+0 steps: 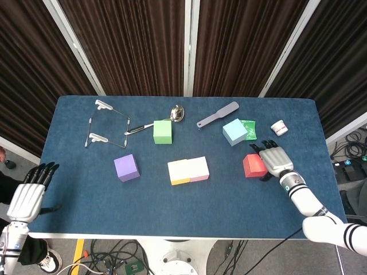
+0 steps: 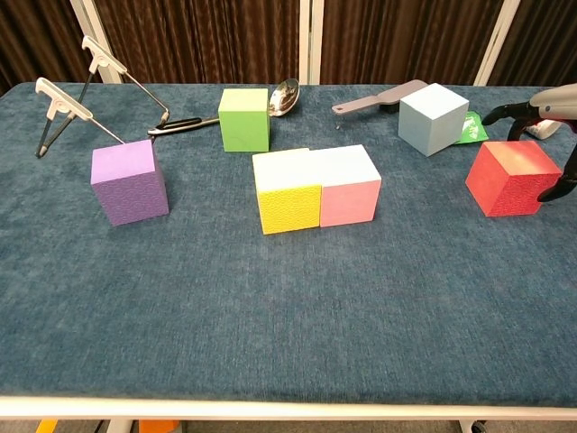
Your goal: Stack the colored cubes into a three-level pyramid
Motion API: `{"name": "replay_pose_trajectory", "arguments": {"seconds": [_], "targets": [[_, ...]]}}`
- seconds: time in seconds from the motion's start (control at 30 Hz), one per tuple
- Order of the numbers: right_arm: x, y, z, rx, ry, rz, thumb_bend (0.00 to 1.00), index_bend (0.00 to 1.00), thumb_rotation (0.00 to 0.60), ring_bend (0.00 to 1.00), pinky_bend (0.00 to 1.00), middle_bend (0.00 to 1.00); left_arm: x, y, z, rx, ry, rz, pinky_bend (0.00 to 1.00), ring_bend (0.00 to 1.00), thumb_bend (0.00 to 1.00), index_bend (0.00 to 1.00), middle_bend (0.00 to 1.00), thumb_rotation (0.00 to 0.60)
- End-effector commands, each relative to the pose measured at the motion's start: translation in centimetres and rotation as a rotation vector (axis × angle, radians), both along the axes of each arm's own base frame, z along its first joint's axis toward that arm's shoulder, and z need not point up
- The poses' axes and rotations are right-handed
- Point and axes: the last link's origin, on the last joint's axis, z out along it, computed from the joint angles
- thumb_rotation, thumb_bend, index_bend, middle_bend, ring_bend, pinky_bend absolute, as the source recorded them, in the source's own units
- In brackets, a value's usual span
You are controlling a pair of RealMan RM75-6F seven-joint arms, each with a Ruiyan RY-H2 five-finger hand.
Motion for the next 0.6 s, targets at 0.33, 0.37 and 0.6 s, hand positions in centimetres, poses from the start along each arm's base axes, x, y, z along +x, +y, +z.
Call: {"name": "replay_pose_trajectory", "arguments": {"seconds": [0.33, 0.37, 0.6], "targets": [[1.2, -0.4, -0.1, -0.056, -0.075, 0.069, 0.1, 0.0, 0.6, 0.0, 0.0, 0.44, 0.0, 0.0, 0.0, 0.005, -0.001, 0.001, 0.1, 0.0, 0.0, 0.03, 0.05, 0.6], [1.4, -0.4, 0.0, -0.054, -0.079, 0.077, 0.1, 0.0, 0.6, 0.0, 0.0, 0.45, 0.0, 0.0, 0.0, 0.004, -0.001, 0.0, 0.1, 0.0, 0.0, 0.03, 0.05, 0.6], [4.1, -0.9, -0.4, -0.001, -0.094, 0.142, 0.11, 0.0, 0.6, 0.0, 0.0, 0.45, 0.0, 0.0, -0.1, 0.007, -0.004, 0.001, 0.1, 0.0, 0.0, 0.03, 0.05, 0.6]]}}
